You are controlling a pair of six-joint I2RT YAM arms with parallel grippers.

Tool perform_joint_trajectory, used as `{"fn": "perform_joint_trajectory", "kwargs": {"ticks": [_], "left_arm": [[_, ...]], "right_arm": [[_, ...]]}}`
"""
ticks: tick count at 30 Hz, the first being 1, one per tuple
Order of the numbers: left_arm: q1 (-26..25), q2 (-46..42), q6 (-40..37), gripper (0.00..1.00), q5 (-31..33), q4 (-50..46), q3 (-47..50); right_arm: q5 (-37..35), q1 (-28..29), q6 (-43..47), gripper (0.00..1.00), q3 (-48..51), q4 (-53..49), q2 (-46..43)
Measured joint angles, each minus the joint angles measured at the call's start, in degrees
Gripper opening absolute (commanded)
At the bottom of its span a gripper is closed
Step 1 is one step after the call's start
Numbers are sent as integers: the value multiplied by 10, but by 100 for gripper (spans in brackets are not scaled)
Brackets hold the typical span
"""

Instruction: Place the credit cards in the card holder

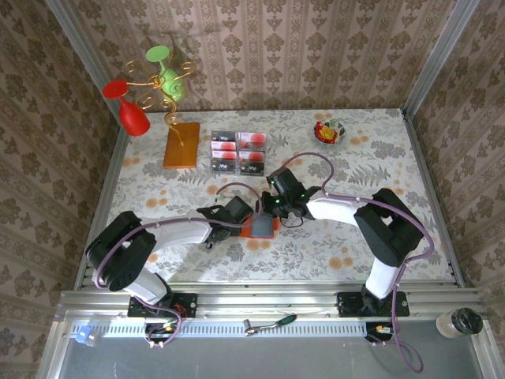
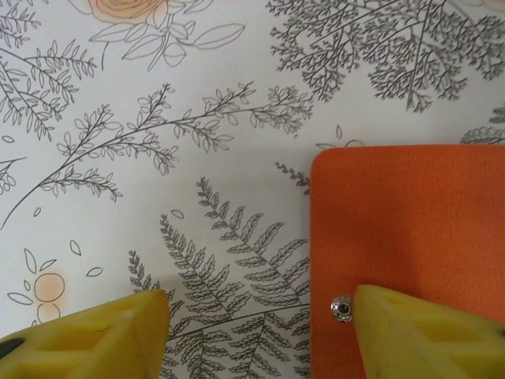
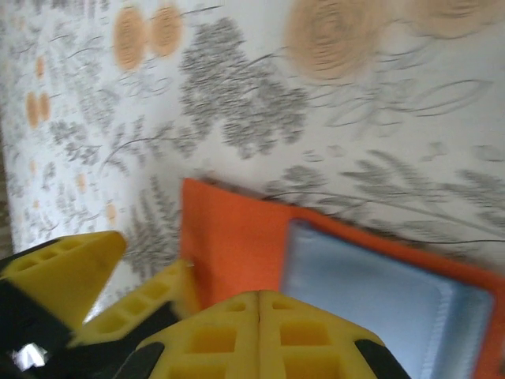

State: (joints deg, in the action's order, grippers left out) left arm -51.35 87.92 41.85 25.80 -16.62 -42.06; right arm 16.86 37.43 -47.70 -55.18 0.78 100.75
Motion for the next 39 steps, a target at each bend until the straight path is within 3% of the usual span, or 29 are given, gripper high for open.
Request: {"fn": "perform_joint_trajectory", "kwargs": {"ticks": [15, 19, 39], "left_arm": [[-23, 18, -13, 69, 5, -30, -74], [-24, 24, -17, 69, 5, -29, -74], [-24, -2, -20, 77, -19, 95, 36]], "right_arm": [[11, -27, 54, 0, 15, -28, 0], [11, -27, 56, 6, 22, -38, -3], [11, -23, 77, 6, 7, -76, 15]]}}
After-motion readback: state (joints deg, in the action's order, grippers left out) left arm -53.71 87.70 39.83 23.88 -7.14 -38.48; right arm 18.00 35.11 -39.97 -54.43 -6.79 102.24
